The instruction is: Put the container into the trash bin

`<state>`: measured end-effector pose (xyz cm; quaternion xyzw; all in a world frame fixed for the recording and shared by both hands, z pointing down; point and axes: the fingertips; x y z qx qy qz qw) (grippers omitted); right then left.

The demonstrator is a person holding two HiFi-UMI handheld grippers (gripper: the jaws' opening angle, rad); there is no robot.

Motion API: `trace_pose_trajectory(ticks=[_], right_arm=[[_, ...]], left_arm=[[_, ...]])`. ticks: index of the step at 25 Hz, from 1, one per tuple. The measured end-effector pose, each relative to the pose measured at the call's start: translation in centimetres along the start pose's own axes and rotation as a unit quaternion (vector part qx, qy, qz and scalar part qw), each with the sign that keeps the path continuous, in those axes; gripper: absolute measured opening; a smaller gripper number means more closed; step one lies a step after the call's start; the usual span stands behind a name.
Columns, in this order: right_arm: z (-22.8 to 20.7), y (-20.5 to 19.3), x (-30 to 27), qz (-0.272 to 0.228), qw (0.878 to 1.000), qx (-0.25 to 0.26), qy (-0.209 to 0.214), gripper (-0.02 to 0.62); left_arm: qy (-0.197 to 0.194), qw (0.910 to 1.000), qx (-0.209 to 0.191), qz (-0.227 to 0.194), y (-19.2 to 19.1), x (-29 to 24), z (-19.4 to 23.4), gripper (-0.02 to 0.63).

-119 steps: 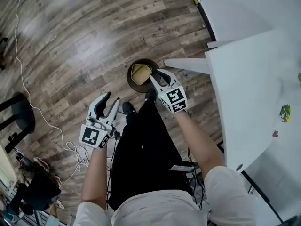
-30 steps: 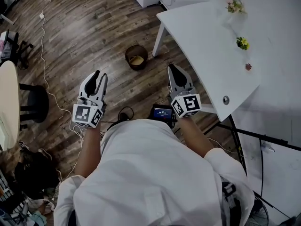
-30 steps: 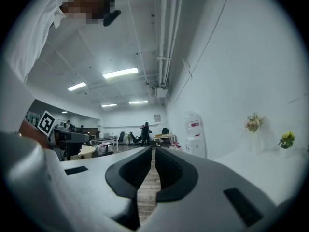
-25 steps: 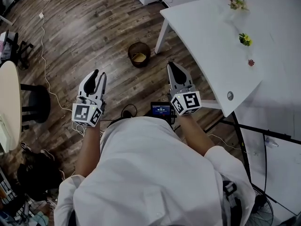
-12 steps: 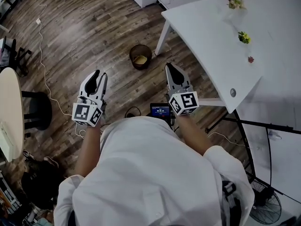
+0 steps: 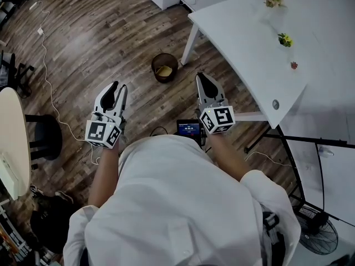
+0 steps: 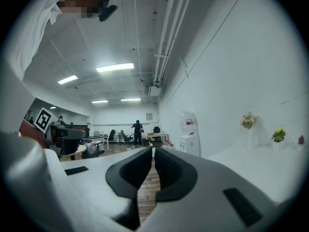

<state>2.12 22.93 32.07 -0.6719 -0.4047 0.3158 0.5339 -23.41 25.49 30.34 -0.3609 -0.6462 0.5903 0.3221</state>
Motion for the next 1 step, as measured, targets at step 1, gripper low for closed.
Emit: trace_pose_trajectory(ticks=[1], right_arm=[[0.08, 0.01, -0.14, 0.0, 1.0, 0.0, -0.001, 0.044]], left_arm=[[-0.001, 1.0, 0.001, -0.001, 0.03, 0.0, 0.18, 0.117]])
Point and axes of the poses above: the fingertips, and each gripper's own axes: x backward along the fingers, z to its left, y out of its top, and after that the axes turned 10 degrees about -x, right-handed
